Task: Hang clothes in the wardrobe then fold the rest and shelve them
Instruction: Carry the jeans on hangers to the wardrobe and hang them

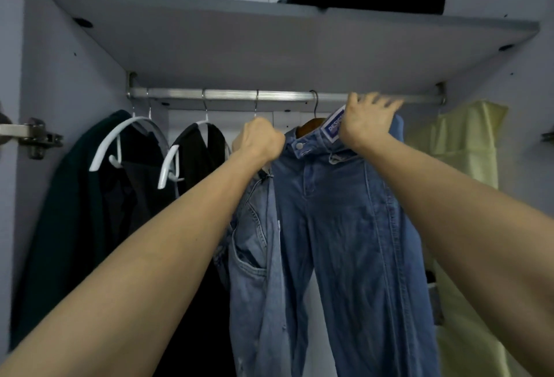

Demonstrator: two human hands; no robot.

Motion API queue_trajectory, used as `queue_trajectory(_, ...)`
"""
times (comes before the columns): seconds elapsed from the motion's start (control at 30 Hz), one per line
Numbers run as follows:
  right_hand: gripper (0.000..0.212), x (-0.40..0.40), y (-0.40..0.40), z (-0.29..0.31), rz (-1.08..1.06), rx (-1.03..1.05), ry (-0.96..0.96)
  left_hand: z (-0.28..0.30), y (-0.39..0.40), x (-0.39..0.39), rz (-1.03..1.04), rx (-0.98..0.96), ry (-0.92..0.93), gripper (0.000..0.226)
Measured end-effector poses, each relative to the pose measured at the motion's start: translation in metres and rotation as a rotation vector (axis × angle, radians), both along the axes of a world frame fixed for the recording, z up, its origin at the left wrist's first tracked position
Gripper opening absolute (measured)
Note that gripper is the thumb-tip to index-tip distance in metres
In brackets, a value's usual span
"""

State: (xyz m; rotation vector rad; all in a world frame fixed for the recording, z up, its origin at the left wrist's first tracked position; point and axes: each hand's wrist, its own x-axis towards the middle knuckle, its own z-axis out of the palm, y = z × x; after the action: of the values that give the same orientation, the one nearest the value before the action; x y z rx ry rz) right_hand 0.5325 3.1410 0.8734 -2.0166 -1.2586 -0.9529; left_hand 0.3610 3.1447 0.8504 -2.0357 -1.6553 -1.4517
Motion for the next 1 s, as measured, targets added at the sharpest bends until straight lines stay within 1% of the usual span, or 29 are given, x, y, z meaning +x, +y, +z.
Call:
queue_trajectory(0.03,0.056,0.007,0.0,0.001,0.006,-0.012,0.027,0.006,-0.001,0.002,-0.018,-0.019,-0.021,0.026)
queue_trajectory(0.1,0.041,0.011,0.0,0.002,0.068,-0.009,-0.011,0.017,0.0,0.002,-0.04,-0.046,-0.092,0.039)
queue_trajectory(0.13,0.035,0.008,-0.001,0.003,0.141,-0.007,-0.02,0.02,0.0,0.002,-0.026,-0.053,-0.103,0.036)
queue_trajectory(0.17,0.03,0.003,-0.003,0.005,0.241,-0.019,0.011,0.022,-0.001,0.003,0.003,-0.055,-0.092,0.029)
queue_trajectory(0.23,0.029,-0.014,-0.005,0.009,0.442,-0.088,0.146,0.023,-0.004,0.003,0.075,-0.047,-0.036,0.019)
queue_trajectory(0.3,0.027,-0.034,-0.004,0.01,0.585,-0.088,0.245,0.021,-0.008,0.001,0.162,-0.01,0.031,0.022)
queue_trajectory(0.4,0.01,-0.064,-0.007,0.004,0.748,-0.019,0.304,0.017,-0.013,-0.013,0.249,0.02,0.065,0.024)
queue_trajectory(0.43,0.008,-0.076,-0.007,0.002,0.793,0.0,0.313,0.015,-0.014,-0.021,0.279,0.028,0.069,0.024)
queue_trajectory(0.53,0.007,-0.107,-0.006,0.0,0.914,0.015,0.341,0.009,-0.012,-0.044,0.334,0.053,0.105,0.025)
queue_trajectory(0.63,0.032,-0.131,0.006,-0.001,1.027,-0.011,0.388,0.007,-0.01,-0.065,0.37,0.046,0.062,0.026)
queue_trajectory(0.67,0.036,-0.139,0.008,-0.003,1.058,-0.023,0.403,0.006,-0.01,-0.074,0.384,0.043,0.046,0.027)
queue_trajectory(0.77,0.036,-0.153,0.014,-0.008,1.131,-0.053,0.443,0.002,-0.009,-0.096,0.43,0.053,0.05,0.029)
queue_trajectory(0.9,0.02,-0.174,0.023,-0.014,1.257,-0.073,0.532,-0.003,-0.008,-0.119,0.422,0.15,0.095,0.025)
queue_trajectory(1.0,0.027,-0.178,0.029,-0.019,1.349,-0.094,0.626,-0.002,-0.015,-0.12,0.389,0.209,0.148,0.029)
